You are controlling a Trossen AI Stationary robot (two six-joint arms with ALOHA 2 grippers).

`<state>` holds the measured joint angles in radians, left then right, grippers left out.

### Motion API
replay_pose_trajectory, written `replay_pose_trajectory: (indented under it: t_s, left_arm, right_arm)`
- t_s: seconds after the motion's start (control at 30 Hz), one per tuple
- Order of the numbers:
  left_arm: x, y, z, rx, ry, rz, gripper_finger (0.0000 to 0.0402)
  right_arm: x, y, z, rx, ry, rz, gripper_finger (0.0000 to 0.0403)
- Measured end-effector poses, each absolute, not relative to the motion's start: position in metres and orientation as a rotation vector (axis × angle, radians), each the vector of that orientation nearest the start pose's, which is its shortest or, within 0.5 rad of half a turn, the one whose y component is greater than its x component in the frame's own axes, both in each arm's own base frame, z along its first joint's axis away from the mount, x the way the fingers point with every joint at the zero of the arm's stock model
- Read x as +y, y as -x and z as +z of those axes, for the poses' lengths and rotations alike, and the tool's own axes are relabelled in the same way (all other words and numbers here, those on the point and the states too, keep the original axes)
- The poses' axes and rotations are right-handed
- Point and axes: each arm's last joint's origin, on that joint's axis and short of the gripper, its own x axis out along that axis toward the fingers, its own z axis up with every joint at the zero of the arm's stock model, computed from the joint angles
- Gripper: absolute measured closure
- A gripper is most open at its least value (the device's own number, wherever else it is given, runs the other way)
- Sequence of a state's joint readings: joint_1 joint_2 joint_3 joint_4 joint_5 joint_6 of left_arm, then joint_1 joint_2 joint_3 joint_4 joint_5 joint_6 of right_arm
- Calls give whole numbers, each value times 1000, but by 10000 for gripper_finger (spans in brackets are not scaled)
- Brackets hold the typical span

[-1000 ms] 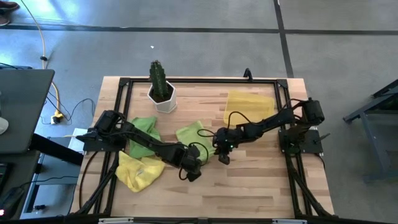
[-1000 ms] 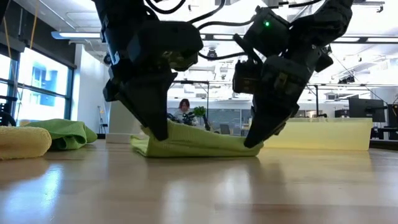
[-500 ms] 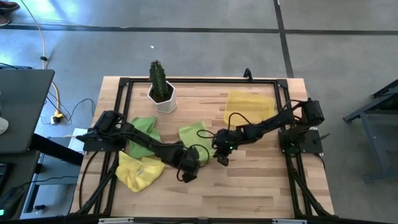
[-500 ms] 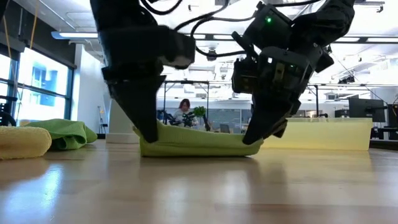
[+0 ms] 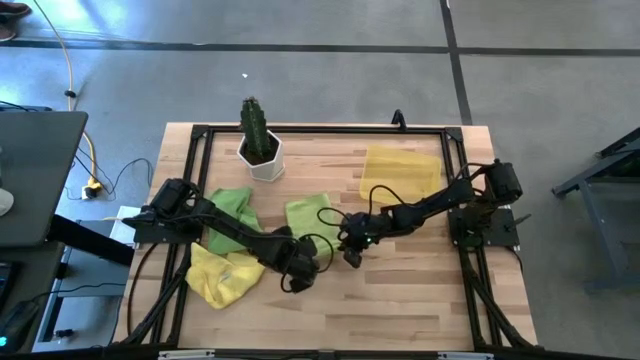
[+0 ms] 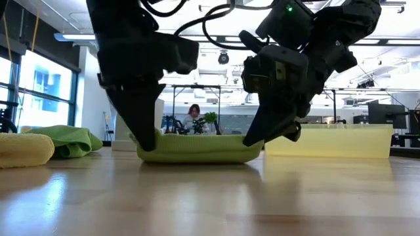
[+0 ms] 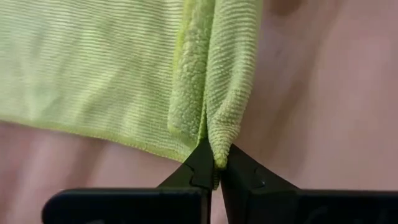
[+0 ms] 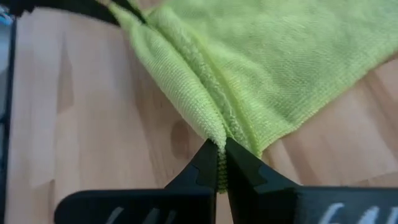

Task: Roll microfiber towels into tight, uniform cylinder then place into a basket
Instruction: Roll the light green microfiber cloth

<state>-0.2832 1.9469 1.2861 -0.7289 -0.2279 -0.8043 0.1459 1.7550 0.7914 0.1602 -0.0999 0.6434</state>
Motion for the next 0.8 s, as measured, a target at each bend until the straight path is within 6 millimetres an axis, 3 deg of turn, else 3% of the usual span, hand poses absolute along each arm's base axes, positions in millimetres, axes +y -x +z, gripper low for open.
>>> replay_pose_trajectory:
  t_s: [0.17, 0.43, 0.67, 0.8]
  left_arm:
    - [-94, -355, 152, 1260, 485, 485, 394]
    - [-85, -356, 152, 1288, 574, 497, 394]
    - [-95, -365, 155, 1189, 449, 369, 394]
    - [-88, -376, 157, 1077, 378, 323, 394]
  right_arm:
    - [51, -321, 127, 858, -667, -43, 402]
    - [51, -321, 127, 854, -716, -68, 402]
    - [58, -313, 120, 860, -663, -118, 402]
    - [51, -308, 114, 886, -665, -133, 402]
